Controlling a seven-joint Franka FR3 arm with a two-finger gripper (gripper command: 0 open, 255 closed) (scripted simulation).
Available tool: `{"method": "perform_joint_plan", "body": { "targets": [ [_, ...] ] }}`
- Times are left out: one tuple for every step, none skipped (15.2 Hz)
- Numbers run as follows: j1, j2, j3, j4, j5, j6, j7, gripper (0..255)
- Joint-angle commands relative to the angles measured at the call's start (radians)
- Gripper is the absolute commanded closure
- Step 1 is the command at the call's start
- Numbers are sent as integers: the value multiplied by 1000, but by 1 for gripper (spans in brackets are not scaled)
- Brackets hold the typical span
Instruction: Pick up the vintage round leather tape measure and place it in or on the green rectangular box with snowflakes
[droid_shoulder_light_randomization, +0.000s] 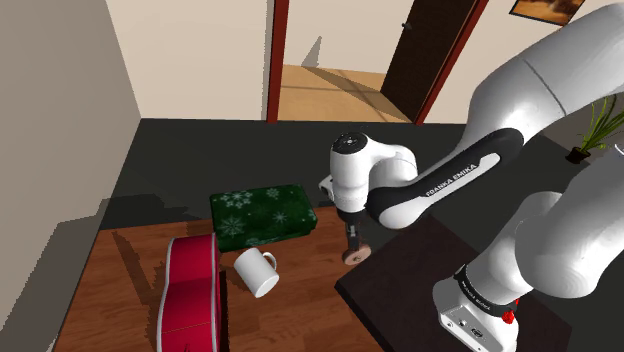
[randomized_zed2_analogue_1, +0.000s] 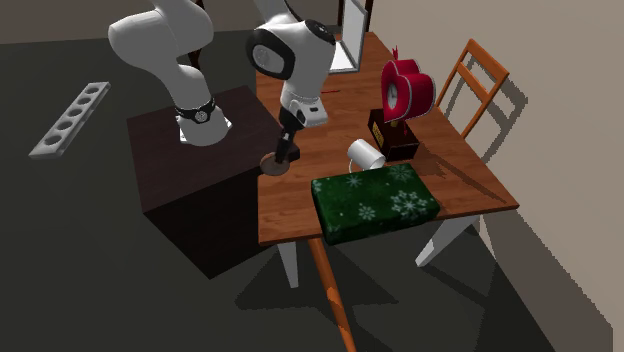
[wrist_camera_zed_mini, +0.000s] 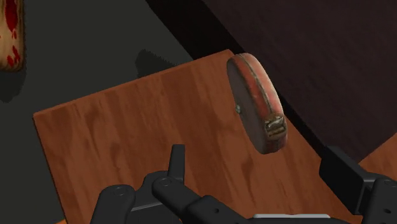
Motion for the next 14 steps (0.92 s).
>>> {"method": "perform_joint_plan", "body": {
  "targets": [
    [11,75,13,1,-49,47,18,0],
    [13,80,13,1,-52,49,20,0],
    [12,92,10,-3,-63,64,27,0],
    [10,104,7,-7,-76,79,36,0],
    [9,117,3,-10,-88,94,44,0],
    [8,130,-1,-14,-101,108,53,0],
    [7,144,-5,-17,-115,123,62,0],
    [7,157,-10,-19,-129,138,72,0],
    [6,179,-19,-23,-153,160,88,0],
    [7,179,-19,-23,-153,160,88,0],
    [7,179,-19,-23,-153,160,88,0],
    [7,179,-19,-23,-153,160,88,0],
    [7,179,-19,-23,-153,160,88,0],
    [7,179,-19,-23,-153,160,88,0]
  ]
}}
